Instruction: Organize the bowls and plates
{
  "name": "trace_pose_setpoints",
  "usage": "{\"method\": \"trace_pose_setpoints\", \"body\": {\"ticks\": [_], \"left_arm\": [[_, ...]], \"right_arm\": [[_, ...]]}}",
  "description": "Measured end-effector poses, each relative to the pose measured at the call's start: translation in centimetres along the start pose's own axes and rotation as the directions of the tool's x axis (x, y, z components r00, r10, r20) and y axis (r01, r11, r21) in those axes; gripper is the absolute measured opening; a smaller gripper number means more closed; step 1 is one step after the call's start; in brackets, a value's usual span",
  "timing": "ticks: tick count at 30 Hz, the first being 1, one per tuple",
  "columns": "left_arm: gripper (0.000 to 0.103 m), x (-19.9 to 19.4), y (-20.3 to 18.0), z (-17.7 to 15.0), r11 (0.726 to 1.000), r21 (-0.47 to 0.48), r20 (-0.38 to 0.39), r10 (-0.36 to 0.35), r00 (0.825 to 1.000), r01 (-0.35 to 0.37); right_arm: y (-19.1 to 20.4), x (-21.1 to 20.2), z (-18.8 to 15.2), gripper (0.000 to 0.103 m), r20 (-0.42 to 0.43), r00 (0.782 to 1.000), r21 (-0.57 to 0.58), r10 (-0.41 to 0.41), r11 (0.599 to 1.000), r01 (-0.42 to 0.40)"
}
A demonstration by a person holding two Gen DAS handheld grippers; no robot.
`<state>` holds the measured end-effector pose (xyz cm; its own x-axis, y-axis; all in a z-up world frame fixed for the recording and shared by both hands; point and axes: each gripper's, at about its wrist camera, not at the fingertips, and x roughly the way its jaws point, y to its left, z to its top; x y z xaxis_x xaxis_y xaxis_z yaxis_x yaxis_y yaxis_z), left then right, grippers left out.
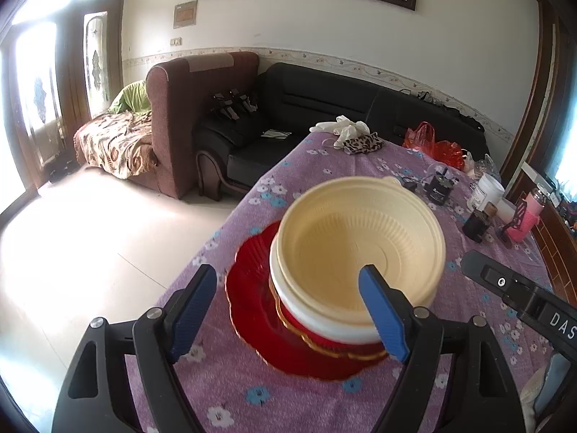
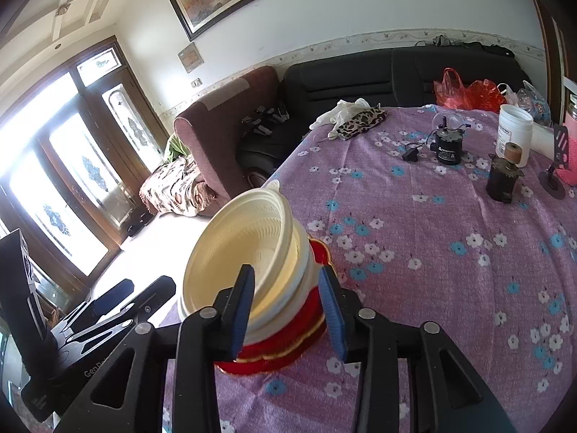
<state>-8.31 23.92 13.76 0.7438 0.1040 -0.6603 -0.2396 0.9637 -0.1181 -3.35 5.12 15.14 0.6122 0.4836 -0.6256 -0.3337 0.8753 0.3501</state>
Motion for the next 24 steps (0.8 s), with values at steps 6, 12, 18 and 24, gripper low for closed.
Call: {"method": "trace_pose_setpoints", "body": {"ticks": [6, 12, 18, 24], "left_arm": [[0.082, -0.7, -0.2, -2.7, 1.0, -0.025, -0.041, -0.017, 0.999, 0.016], [0.082, -1.4, -1.2, -5.4, 0.999, -0.013, -0.068, -0.03, 0.997, 0.03], [0.082, -2.4, -2.8, -7.6, 0.999, 0.014, -0.075, -0.038, 0.996, 0.04], [0.082, -3.4, -4.3, -9.4, 0.998, 0.038, -0.068, -0.049, 0.997, 0.051]], "right_arm": [[-0.9, -1.4, -2.5, 0.046, -0.01, 1.0, 0.009, -0.002, 1.0, 0.002], [-2.0, -2.2, -5.5, 0.047, -0.03, 0.999, 0.007, -0.019, 1.0, 0.019], [-3.2, -2.6, -7.9, 0.05, -0.045, 0.999, 0.019, -0.029, 0.999, 0.03], [-3.1, -2.7, -10.2, 0.05, -0.052, 0.998, -0.004, -0.039, 0.999, 0.039]]}}
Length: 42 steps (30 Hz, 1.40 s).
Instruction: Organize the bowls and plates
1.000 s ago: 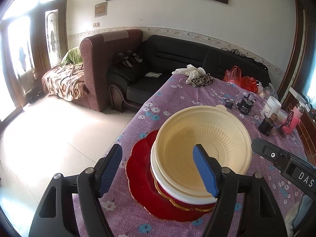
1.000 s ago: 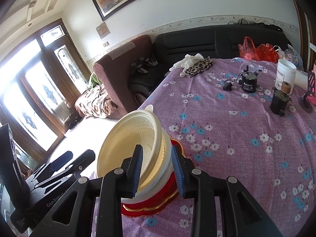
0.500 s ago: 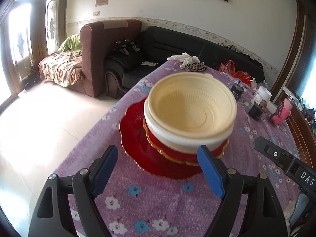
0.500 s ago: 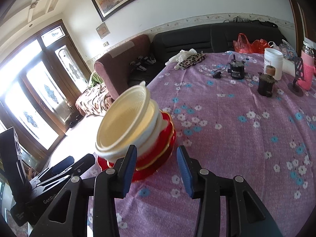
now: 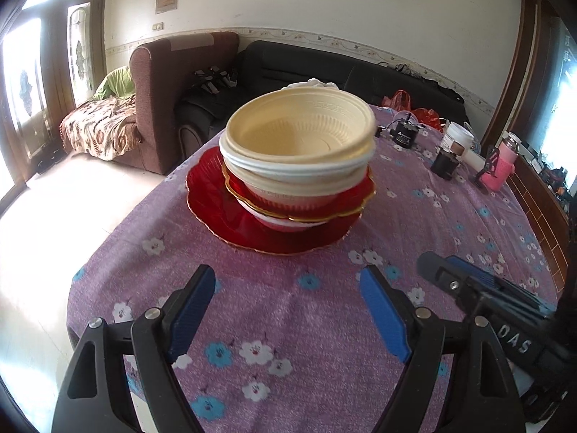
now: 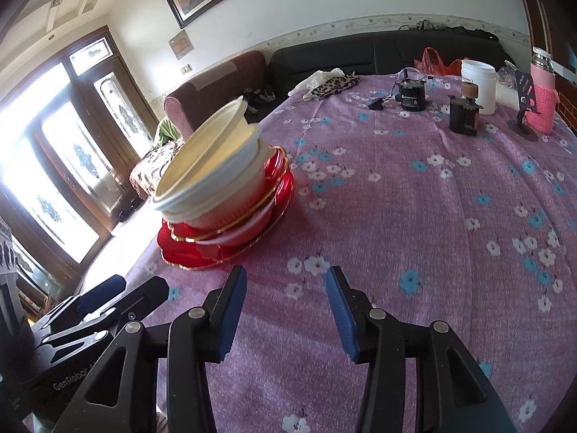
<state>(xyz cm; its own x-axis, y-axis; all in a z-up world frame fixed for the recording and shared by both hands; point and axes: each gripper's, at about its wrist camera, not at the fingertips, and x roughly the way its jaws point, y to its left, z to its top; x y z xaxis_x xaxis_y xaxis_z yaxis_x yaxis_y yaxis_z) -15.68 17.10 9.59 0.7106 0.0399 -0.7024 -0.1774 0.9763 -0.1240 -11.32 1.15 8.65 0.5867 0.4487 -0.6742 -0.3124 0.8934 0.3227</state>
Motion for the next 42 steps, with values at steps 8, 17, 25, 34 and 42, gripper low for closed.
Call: {"method": "trace_pose_setpoints", "body": {"ticks": [8, 17, 25, 34, 42], "left_arm": [[0.084, -2.5, -0.1, -1.6, 0.996, 0.012, 0.133, 0.088, 0.987, -0.09], [0.103, -7.9, 1.4, -1.2, 0.982, -0.078, 0.43, 0.189, 0.883, -0.172], [0.103, -6.6, 3.1, 0.9, 0.976, -0.123, 0.331, 0.209, 0.92, -0.178], [0.103, -3.2, 5.3, 3.4, 0.98, -0.163, 0.181, 0.14, 0.974, -0.11], [0.103, -2.0, 6.3, 5.3, 0.975, -0.159, 0.181, 0.185, 0.966, -0.156]], "right_arm": [[1.2, -0.1, -1.9, 0.055, 0.02, 1.0, -0.034, -0.009, 0.999, 0.009], [2.7, -0.6, -2.3, 0.06, 0.065, 0.998, -0.071, -0.019, 0.997, 0.024], [3.4, -0.5, -1.9, 0.061, 0.064, 0.998, -0.087, -0.012, 0.996, 0.018], [6.0, -0.2, -1.4, 0.065, 0.074, 0.997, -0.196, -0.02, 0.98, 0.034], [8.4, 1.0, -0.9, 0.066, 0.072, 0.997, -0.296, -0.025, 0.954, 0.045]]}}
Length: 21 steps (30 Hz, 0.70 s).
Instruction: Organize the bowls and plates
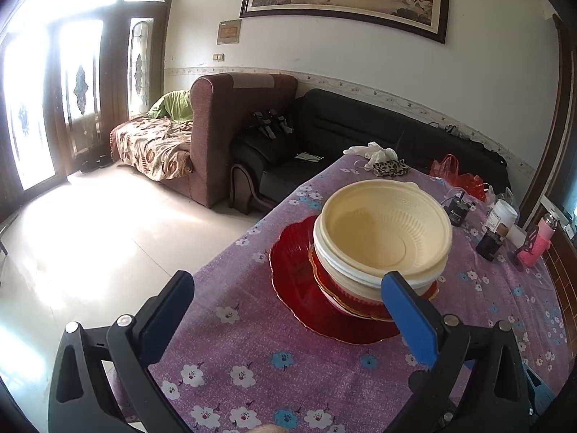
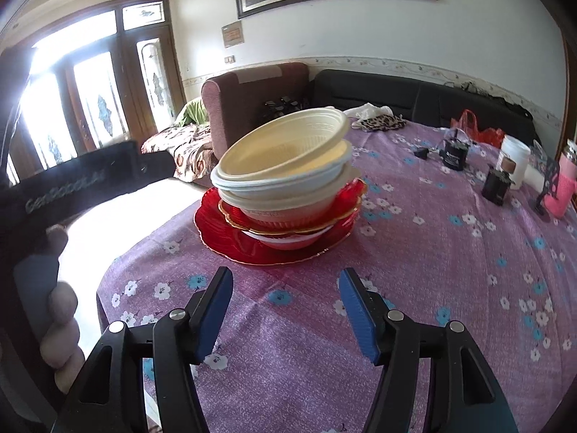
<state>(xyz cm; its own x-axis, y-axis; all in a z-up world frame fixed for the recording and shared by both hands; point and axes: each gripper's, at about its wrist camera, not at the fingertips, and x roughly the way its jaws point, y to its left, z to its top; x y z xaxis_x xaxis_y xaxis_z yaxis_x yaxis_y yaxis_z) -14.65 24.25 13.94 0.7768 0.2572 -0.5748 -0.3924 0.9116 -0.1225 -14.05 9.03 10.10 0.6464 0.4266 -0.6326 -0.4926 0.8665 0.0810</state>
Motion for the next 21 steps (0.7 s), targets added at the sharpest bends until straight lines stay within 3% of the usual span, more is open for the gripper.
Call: {"method": "trace_pose_setpoints", "body": {"ticks": [8, 21], "left_arm": [[0.103, 2.5, 0.3, 1.5, 1.0, 0.009, -0.03, 0.016, 0.999, -0.016], [0.103, 5.0, 0.9, 1.3, 1.0, -0.007, -0.099, 0.021, 0.995, -0.022]], "right_arm": [[0.4, 1.5, 0.5, 0.067, -0.024, 1.0, -0.009, 0.0, 1.0, 0.0], [0.5, 2.7, 0.4, 0.067, -0.052, 0.999, -0.007, 0.003, 1.0, -0.003]]}}
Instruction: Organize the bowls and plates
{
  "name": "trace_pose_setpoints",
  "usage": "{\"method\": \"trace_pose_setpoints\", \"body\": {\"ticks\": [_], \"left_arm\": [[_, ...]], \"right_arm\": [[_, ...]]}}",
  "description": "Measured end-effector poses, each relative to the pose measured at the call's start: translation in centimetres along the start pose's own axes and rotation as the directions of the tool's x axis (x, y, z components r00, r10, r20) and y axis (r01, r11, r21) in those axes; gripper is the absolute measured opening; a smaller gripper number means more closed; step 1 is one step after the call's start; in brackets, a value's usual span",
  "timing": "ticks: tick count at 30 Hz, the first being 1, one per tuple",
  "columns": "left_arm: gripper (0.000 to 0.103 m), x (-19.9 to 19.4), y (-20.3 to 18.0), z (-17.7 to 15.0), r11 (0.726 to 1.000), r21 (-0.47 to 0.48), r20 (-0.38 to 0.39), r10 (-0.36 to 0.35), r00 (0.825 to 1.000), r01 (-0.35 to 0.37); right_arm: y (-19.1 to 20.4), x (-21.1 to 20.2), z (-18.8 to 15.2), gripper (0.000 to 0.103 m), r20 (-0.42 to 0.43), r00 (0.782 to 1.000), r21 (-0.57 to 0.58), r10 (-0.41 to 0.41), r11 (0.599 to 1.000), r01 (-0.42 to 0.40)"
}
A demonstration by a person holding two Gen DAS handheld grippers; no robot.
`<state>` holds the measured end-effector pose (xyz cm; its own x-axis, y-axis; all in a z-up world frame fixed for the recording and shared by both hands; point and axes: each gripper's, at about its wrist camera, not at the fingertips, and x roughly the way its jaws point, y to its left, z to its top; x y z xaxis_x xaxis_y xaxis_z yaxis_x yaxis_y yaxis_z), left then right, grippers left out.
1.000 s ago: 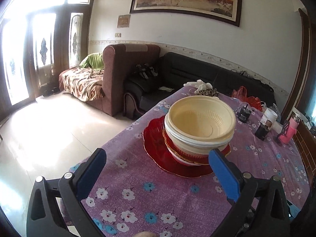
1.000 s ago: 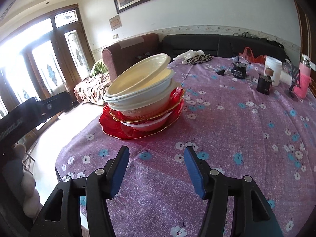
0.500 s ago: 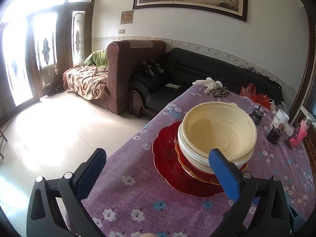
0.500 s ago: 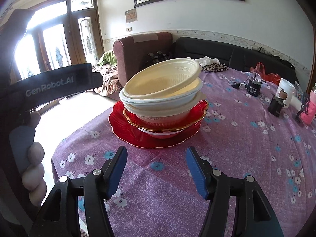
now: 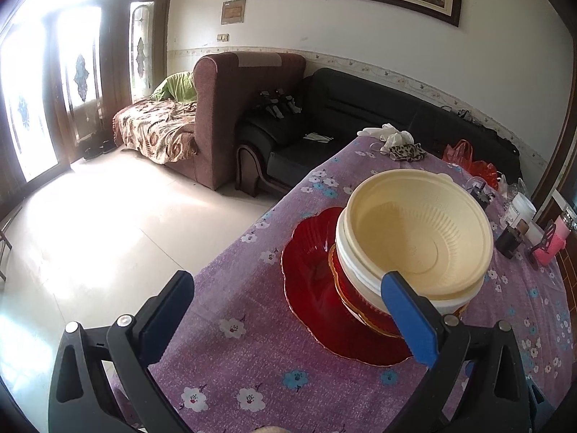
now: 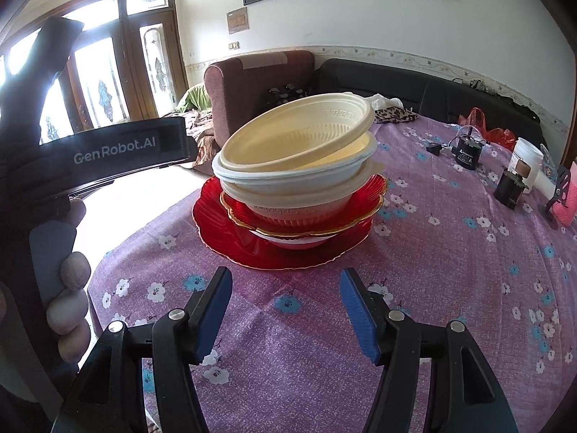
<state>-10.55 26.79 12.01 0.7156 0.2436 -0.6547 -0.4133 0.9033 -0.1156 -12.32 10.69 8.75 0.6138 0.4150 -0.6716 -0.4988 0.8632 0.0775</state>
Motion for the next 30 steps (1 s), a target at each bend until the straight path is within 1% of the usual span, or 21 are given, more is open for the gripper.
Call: {"method": "trace_pose_setpoints", "body": {"ticks": [9, 21, 24, 27, 30], "left_arm": [[0.103, 0.3, -0.4, -0.4, 1.0, 0.001, -0.027, -0.006, 1.0, 0.006], [0.103, 0.3, -0.5, -0.6, 1.0, 0.004, -0.031, -0.003, 1.0, 0.003], [0.103, 0.1, -0.3, -0.8, 1.0, 0.0, -0.031, 0.01, 0.999, -0.01], [0.103, -0.3, 0.2, -1.0, 0.999, -0.012, -0.023, 0.039, 0.999, -0.039], [0.103, -0.3, 0.3, -1.0, 0.999, -0.012, -0.042, 0.031, 0.999, -0.031]], "right_arm": [[0.0, -0.4, -0.3, 0.067, 0.003, 1.0, 0.0, 0.005, 1.0, -0.005], [0.0, -0.8, -0.7, 0.067, 0.006, 1.0, 0.006, 0.017, 1.0, -0.017], [0.1, -1.0, -0.8, 0.067, 0.01, 1.0, 0.006, 0.021, 1.0, -0.021], [-0.3, -1.3, -0.8, 0.067, 0.01, 1.0, 0.024, 0.029, 0.999, -0.029], [-1.5, -1.9, -0.7, 0.067, 0.019, 0.999, 0.061, 0.031, 0.998, -0.032]]}}
